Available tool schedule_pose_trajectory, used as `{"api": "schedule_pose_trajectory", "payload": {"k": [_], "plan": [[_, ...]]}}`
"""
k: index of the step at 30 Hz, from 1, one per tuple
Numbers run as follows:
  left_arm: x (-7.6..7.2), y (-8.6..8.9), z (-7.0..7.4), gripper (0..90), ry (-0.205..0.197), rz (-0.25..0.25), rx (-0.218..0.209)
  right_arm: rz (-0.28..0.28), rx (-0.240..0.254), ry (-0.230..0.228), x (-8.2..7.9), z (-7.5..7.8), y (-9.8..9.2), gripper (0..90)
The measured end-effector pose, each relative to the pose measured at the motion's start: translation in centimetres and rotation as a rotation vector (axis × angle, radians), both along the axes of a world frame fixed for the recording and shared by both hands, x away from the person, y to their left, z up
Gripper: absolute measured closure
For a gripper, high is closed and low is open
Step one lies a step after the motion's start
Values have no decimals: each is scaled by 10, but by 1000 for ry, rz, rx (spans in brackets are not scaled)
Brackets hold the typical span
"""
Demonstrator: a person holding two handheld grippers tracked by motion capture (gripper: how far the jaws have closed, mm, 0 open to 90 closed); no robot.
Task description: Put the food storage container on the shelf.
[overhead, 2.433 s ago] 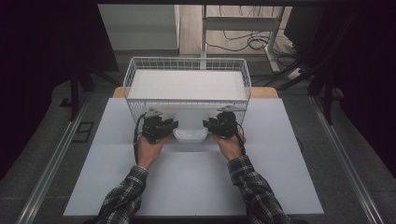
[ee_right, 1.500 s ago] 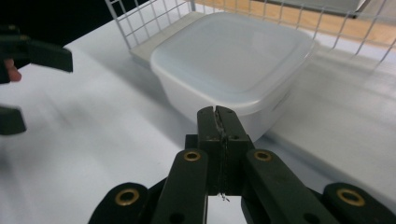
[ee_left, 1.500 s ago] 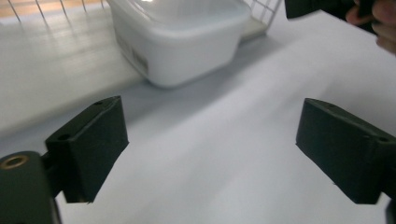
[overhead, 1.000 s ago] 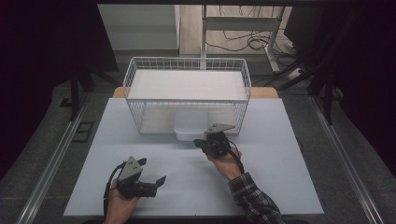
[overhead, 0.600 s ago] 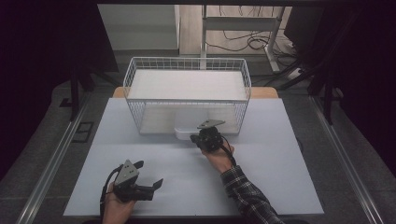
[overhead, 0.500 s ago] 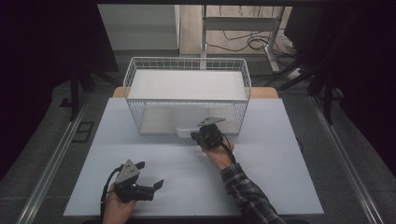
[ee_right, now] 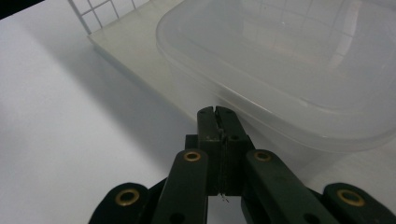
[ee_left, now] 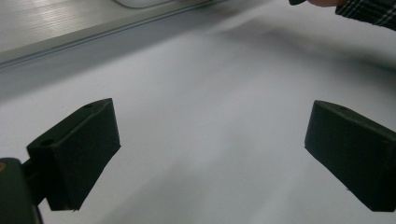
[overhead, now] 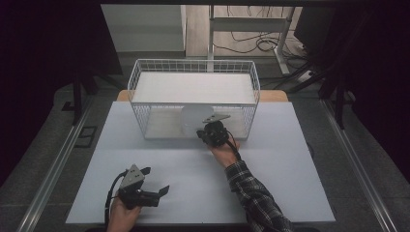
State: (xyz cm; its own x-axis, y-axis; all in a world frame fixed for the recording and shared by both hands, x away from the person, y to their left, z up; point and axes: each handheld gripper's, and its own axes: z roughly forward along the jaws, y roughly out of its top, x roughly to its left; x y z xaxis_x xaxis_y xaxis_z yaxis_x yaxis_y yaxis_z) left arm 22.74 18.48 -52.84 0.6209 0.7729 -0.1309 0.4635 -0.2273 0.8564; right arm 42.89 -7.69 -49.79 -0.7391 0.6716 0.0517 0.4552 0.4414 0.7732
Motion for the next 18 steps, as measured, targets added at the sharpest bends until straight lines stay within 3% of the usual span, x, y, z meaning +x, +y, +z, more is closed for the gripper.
{"api": "schedule_pose_trajectory", "payload": {"k": [9,18], "plan": [[1,1,0,31,12,2,-15,-19,-2,2,11,-1,1,889],[1,0,0,30,16,5,-23,-4,35,13,12,-1,1,879]]}}
